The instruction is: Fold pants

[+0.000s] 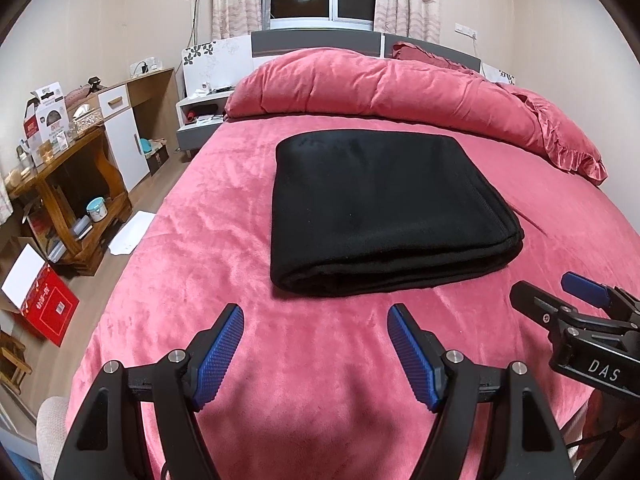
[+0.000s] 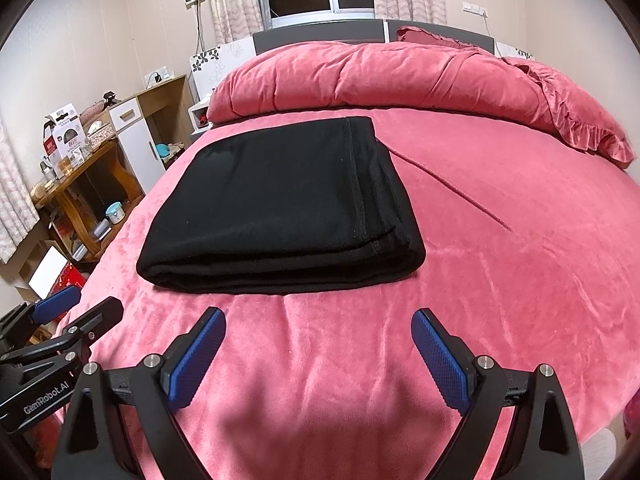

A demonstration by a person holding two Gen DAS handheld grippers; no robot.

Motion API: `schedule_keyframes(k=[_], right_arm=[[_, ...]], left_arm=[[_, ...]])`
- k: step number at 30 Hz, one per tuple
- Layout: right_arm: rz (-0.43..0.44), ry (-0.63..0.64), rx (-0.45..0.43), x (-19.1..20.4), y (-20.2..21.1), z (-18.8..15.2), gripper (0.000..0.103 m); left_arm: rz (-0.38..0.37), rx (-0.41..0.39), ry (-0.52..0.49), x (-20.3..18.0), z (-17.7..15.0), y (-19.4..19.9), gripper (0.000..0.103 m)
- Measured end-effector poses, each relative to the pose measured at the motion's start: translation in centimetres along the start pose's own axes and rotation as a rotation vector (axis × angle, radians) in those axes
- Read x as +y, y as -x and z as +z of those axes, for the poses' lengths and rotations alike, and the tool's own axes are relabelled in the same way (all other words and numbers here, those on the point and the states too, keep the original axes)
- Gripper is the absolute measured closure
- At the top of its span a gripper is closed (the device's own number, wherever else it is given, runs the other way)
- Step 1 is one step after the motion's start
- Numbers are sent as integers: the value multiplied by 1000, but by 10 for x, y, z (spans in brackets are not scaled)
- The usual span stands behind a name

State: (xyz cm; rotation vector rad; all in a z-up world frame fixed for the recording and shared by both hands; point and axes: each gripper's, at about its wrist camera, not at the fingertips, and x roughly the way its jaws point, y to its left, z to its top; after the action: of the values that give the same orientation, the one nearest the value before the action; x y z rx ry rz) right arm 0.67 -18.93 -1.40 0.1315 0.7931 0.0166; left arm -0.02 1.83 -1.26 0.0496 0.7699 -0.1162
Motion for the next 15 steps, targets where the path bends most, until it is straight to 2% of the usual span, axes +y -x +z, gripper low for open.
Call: schedule_keyframes(k=[15], right_arm=[[3,-6,15,0,-3,-2,9]], left_arm=[[-5,23,1,0,-2,-5,27]])
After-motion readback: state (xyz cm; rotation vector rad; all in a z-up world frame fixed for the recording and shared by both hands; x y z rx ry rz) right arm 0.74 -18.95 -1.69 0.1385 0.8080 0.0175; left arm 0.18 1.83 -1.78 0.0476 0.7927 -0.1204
